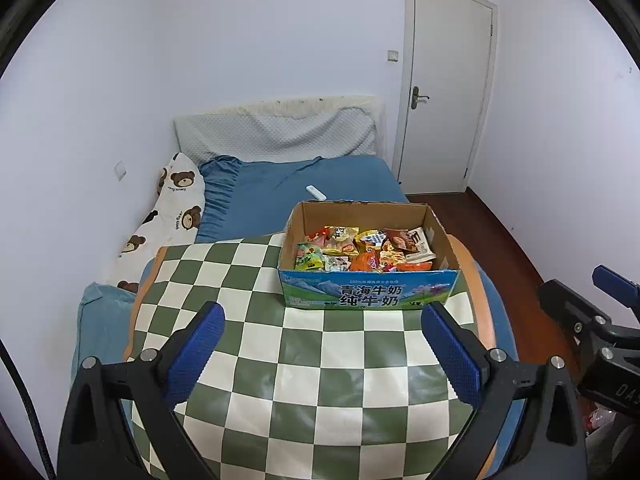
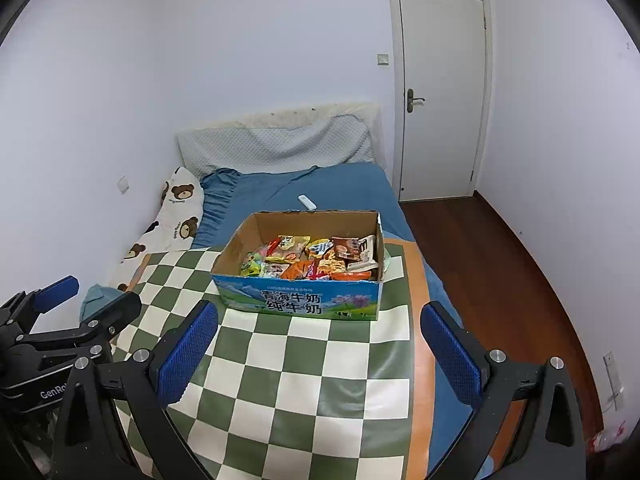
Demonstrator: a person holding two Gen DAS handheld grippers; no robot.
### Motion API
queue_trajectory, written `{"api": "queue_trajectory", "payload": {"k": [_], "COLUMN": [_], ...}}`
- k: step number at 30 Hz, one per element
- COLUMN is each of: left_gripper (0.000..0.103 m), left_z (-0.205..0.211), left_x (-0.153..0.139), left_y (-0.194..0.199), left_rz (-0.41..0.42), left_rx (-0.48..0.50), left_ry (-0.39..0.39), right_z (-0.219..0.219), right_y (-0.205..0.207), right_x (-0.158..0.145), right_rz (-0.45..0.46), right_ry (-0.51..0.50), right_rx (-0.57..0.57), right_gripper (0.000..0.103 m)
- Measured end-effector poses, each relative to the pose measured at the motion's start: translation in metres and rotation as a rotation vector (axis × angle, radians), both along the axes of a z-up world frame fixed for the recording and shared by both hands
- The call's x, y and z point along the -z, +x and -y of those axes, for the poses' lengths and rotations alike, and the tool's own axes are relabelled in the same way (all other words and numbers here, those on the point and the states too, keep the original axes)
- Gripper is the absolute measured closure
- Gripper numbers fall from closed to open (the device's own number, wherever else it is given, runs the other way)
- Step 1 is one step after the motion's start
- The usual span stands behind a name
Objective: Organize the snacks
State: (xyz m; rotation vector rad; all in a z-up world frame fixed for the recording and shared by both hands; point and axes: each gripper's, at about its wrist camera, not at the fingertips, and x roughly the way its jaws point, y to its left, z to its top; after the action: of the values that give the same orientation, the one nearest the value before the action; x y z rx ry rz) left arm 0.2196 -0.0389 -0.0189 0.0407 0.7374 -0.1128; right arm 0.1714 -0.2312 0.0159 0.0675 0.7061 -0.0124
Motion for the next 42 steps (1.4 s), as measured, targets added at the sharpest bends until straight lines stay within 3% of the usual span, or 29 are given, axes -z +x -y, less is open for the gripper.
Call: {"api": "queue_trajectory", "payload": {"k": [25,42], "left_gripper": [0.0,0.0], "left_z": [0.024,0.029], "left_x": [0.071,0.077], "left_y": [0.141,0.161], "left_rz": [-0.128,-0.141], "left_rx": [-0.039,-0.033], "left_ry": [0.074,0.081], "right_z": [0.033,0.027], "right_y": [0.142,0.171], "right_x": [0.081,0.099], "right_rz": [-0.105,-0.144], "right_ry": [-0.044,-0.039], "right_rx": [0.113,0.114], "right_gripper": [0.0,0.0]}}
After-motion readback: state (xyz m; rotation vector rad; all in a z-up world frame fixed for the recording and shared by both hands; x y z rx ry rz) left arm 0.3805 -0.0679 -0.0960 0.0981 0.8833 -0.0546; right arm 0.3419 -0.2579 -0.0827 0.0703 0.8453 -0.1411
